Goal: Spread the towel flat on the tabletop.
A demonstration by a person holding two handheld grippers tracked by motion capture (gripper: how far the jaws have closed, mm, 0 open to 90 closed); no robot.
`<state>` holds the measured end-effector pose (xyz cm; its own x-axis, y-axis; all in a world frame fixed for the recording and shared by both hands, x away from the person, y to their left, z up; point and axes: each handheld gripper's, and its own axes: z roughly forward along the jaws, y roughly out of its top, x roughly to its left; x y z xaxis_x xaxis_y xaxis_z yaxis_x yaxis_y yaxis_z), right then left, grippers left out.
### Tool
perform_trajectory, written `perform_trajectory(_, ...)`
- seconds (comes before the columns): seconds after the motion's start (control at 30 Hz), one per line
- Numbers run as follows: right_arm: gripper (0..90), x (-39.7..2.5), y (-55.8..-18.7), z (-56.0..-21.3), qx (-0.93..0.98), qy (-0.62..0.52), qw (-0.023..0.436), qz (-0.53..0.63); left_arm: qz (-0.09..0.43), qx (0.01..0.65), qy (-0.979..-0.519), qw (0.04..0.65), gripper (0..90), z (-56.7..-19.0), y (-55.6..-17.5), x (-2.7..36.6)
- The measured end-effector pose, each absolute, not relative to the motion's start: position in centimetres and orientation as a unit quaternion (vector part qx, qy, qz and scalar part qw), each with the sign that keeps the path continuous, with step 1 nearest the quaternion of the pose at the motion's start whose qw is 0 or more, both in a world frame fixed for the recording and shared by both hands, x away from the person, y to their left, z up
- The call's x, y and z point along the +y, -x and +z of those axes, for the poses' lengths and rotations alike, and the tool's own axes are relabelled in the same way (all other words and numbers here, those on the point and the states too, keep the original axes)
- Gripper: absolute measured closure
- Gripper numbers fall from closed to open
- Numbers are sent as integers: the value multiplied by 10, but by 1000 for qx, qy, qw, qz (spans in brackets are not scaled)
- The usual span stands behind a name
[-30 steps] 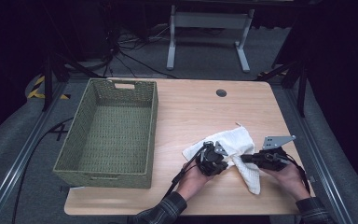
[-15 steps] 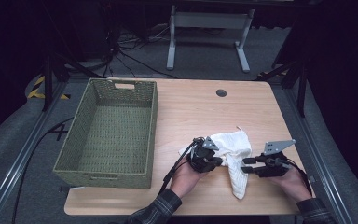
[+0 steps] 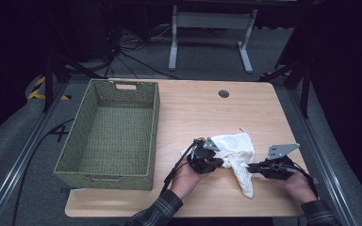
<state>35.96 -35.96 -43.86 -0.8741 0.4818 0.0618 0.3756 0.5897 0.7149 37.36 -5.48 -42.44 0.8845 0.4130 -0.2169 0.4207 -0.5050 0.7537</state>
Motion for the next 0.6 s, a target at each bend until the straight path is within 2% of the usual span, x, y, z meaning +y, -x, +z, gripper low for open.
perform_trajectory(0.3,865,-390,-366,-433,872,-288,83,387,9,263,-864,430,874,-419,-375,-34)
perform_trajectory(0.47,864,-398,-371,-438,875,-301,79,371,8,274,-877,394,874,-425,-378,-28)
perform_trajectory(0.6,879,-400,-372,-441,880,-311,92,346,40,283,-889,359,874,-428,-377,-24)
